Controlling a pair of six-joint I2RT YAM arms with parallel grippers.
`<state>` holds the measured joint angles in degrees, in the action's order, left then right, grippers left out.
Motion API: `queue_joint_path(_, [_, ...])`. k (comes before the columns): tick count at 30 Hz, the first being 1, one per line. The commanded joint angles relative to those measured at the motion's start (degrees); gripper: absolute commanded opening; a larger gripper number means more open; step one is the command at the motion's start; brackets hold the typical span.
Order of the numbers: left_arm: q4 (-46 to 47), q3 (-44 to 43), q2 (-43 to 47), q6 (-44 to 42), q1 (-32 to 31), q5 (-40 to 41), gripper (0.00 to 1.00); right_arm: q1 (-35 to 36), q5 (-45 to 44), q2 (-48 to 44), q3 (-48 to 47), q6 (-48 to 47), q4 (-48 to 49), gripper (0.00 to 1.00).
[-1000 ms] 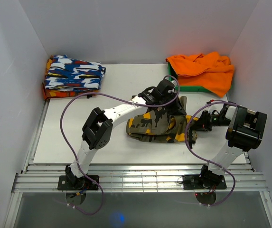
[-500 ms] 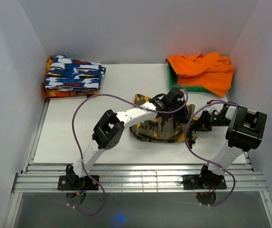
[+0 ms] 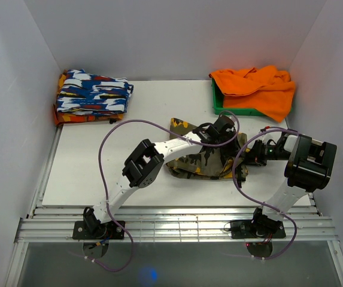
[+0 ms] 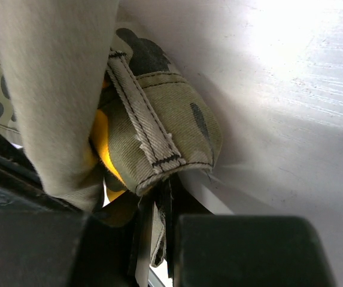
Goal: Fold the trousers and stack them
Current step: Fold the trousers
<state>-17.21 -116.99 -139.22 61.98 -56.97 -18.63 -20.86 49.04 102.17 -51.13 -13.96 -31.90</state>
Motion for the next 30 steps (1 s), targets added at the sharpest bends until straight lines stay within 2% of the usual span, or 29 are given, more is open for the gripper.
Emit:
queue_joint_path(1, [3.7, -2.5, 1.1, -0.2, -0.5, 1.3, 0.0, 0.5, 2.2, -2.1, 0.9, 0.0, -1.1, 0.08])
queue_joint_path(7, [4.8, -0.5, 1.2, -1.1, -0.6, 1.1, 0.01, 0.5, 2.8, -2.0, 1.5, 0.2, -0.9, 0.08])
queue_joint_path(8, [4.8, -0.3, 1.0, -0.9, -0.6, 0.7, 0.04, 0.5, 2.9, -1.9, 1.3, 0.2, -1.0, 0.08])
queue_joint_path(10, [5.6, 0.9, 0.4, -0.2, -0.6, -0.1, 0.19, 0.5, 2.1, -1.9, 1.0, 0.1, -1.2, 0.09])
queue_joint_path(11, [7.2, 1.2, 0.5, 0.2, -0.5, -0.5, 0.27, 0.3, 1.6, -2.1, 0.8, -0.1, -1.5, 0.16])
queue_joint_path(12, [8.1, 1.6, 0.6, 0.4, -0.2, -1.7, 0.37, 0.1, 1.1, -2.1, -0.4, -0.5, -2.2, 0.19])
queue_joint_path(13, [8.2, 1.2, 1.0, 0.1, -0.1, -1.8, 0.43, -0.1, -0.3, -2.2, -1.2, -1.4, -3.6, 0.27])
queue_joint_path(15, [8.2, 0.7, 2.2, -1.5, 0.5, -1.4, 0.55, -1.4, -2.1, -1.8, -4.2, -2.5, -5.4, 0.35])
queue_joint_path(16, [8.4, 1.6, 3.1, -3.2, 1.0, -1.5, 0.7, -1.9, -3.8, -1.5, -5.7, -4.5, -6.7, 0.37])
queue_joint_path(18, [8.8, 3.1, 6.0, -4.5, 2.0, -1.5, 0.75, -4.0, -5.3, -0.9, -8.6, -6.6, -10.8, 0.47])
queue_joint_path(21, [8.2, 6.7, 10.3, -6.9, 4.0, -3.0, 0.8, -5.6, -9.9, -0.9, -14.9, -11.1, -16.3, 0.54])
queue_joint_path(25, [9.1, 13.0, 18.2, -12.1, 7.7, -5.7, 0.93, -6.2, -16.9, -2.4, -24.3, -15.8, -21.0, 0.74])
queue_joint_path(26, [9.3, 15.5, 19.8, -14.9, 9.7, -6.8, 0.98, -6.2, -16.7, -2.9, -26.0, -17.3, -23.3, 0.85])
queue_joint_path(28, [9.0, 18.4, 25.2, -17.3, 12.1, -9.4, 0.98, -6.0, -12.1, -3.1, -29.2, -18.0, -25.9, 0.96])
queue_joint_path(30, [9.1, 24.0, 30.9, -22.7, 16.1, -14.4, 0.98, -4.7, -5.9, -2.6, -33.3, -19.1, -30.2, 0.98])
